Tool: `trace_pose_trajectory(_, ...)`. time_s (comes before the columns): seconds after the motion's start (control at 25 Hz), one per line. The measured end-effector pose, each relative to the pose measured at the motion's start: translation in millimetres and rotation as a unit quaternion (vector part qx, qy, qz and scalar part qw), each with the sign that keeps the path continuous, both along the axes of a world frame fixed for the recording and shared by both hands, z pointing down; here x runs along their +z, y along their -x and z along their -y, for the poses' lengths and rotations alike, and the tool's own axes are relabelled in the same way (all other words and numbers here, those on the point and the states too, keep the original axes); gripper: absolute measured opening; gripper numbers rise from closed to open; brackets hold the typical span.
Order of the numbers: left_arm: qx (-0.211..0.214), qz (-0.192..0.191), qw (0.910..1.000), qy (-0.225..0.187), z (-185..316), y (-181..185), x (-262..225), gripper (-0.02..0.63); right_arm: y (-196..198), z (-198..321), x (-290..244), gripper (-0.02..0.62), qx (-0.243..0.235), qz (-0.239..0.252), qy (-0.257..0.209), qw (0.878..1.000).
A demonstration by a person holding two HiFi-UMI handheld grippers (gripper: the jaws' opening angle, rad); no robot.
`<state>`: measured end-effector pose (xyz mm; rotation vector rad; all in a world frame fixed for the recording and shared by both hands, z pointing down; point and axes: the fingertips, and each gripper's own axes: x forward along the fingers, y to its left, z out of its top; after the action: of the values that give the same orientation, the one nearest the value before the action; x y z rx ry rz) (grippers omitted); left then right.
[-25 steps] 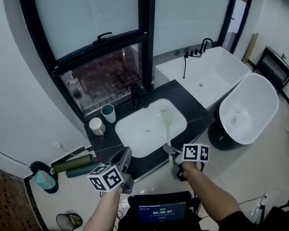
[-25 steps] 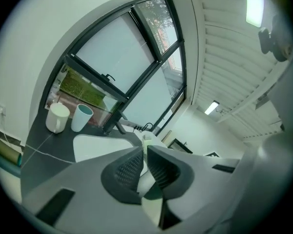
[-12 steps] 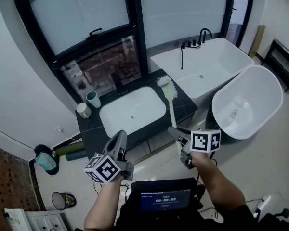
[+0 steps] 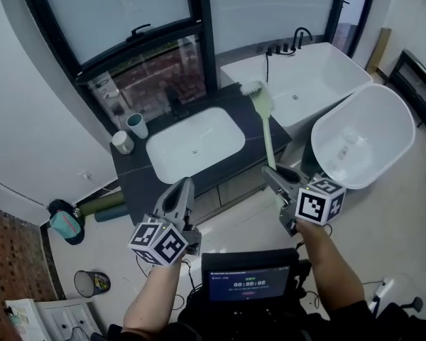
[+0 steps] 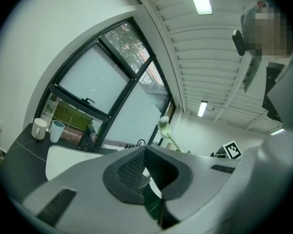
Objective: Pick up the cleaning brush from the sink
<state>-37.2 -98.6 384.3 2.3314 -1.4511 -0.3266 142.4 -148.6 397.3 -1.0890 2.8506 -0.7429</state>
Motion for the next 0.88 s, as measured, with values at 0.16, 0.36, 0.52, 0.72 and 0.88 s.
trace_pose_trajectory(0.16, -0.028, 0.033, 0.999, -0.008, -12, 12, 4, 0.0, 3, -13, -1, 0.026, 0.01, -0.005, -0.035, 0.999)
trace_pose_trajectory(0.36, -0.088, 0.087, 0.9918, -0.033, -29, 24, 0, 0.0, -6, -22, -3, 0.026, 0.007, 0.005, -0.079, 0.997)
trace_pose_trajectory(0.52, -0.141, 0.098, 0.9851, -0.008, -36, 39, 1, 0.0, -17, -24, -11, 0.026, 0.003, 0.003, -0.113, 0.994)
trace_pose_trajectory(0.72, -0.201, 0.134, 0.9697, -0.036, -40, 50, -12, 0.0, -25, -18, -21, 0.028, 0.003, 0.003, -0.148, 0.989)
trace_pose_trajectory(0.88, -0.209, 0.145, 0.9659, -0.049, -40, 50, -12, 0.0, -25, -13, -17, 0.026, -0.004, -0.009, -0.158, 0.987)
